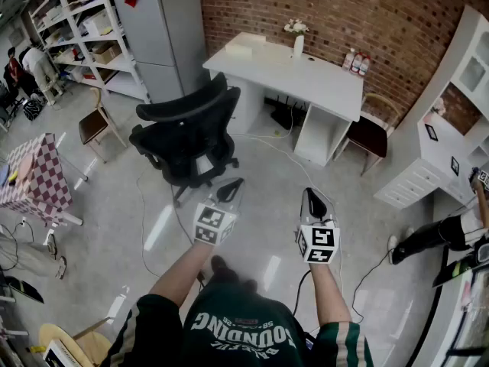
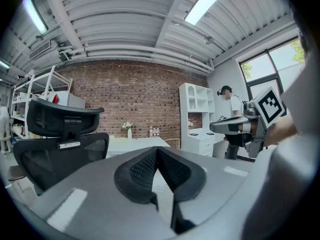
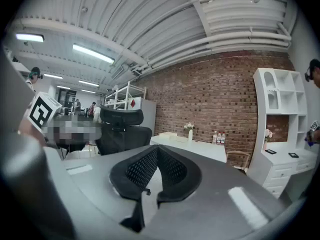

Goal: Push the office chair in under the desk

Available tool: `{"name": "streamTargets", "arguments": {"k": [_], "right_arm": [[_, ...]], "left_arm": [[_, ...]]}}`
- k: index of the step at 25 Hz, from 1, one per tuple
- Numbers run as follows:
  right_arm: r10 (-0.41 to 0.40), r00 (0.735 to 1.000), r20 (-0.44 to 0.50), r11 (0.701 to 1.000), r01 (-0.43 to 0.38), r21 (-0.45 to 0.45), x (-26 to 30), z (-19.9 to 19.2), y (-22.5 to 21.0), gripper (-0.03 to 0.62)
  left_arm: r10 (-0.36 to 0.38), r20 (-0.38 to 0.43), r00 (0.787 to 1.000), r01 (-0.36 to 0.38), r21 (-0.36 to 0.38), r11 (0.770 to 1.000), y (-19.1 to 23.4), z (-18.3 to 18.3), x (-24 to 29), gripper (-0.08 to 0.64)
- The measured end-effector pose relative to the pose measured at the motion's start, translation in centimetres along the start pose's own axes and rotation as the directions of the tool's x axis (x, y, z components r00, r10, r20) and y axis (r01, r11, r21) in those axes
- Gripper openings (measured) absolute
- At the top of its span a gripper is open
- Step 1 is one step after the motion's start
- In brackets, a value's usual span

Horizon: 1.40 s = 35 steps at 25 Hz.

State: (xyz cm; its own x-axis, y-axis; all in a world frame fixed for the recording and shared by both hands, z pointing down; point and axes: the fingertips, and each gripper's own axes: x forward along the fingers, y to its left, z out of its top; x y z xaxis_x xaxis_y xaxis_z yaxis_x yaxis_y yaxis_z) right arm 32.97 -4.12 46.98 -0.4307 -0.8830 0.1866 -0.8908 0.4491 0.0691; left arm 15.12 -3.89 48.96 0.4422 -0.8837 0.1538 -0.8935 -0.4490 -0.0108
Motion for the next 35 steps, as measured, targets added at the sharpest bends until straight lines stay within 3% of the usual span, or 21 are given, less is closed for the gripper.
{"name": "streamTargets", "arguments": {"k": [7,16,27,35], "right_arm": [[0.048,0.998,-0.044,0.995,-0.044,0.086,0.8,-1.4,-0.1,0.0],[0.106,0.993,-0.047,0.992,-0.102,0.076,2.6,-1.5,1.3,0.0],[0.203,0.978,-0.038,0.977,-0.2,0.074,8.8,-0.2,5.0,0.0],[0.312,0.949,-0.049,0.95,-0.311,0.034,15.7,1.3,8.8,0.0]], "left_arm": [[0.012,-0.005,1.0,-0.012,-0.004,1.0,0.5,-0.3,0.0,0.011],[0.074,-0.026,0.997,-0.074,-0.001,0.997,3.1,-1.0,-1.4,0.011],[0.181,-0.036,0.983,-0.182,-0.027,0.983,10.4,-2.0,-2.7,0.011],[0.292,-0.063,0.954,-0.294,-0.031,0.955,18.6,-3.6,-3.8,0.011]]}}
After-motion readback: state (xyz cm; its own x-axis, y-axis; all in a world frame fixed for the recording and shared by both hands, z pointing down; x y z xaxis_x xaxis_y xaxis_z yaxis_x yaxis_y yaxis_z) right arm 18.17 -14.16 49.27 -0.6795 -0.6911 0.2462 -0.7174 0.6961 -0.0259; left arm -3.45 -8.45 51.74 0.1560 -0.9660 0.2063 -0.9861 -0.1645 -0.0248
